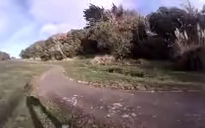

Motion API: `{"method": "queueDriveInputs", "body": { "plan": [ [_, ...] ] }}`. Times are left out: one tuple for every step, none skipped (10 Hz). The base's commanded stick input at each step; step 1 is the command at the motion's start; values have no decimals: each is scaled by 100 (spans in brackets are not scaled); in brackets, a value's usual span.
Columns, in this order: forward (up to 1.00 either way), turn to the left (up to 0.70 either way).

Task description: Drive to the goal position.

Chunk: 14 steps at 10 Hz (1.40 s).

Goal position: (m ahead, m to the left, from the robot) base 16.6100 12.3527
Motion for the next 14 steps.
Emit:
{"method": "queueDriveInputs", "body": {
  "plan": [
    [70,14],
    [70,14],
    [70,14],
    [70,14],
    [70,14],
    [70,14],
    [70,14],
    [70,14],
    [70,14],
    [70,14],
    [70,14],
    [70,14],
    [70,14],
    [70,14]
  ]
}}
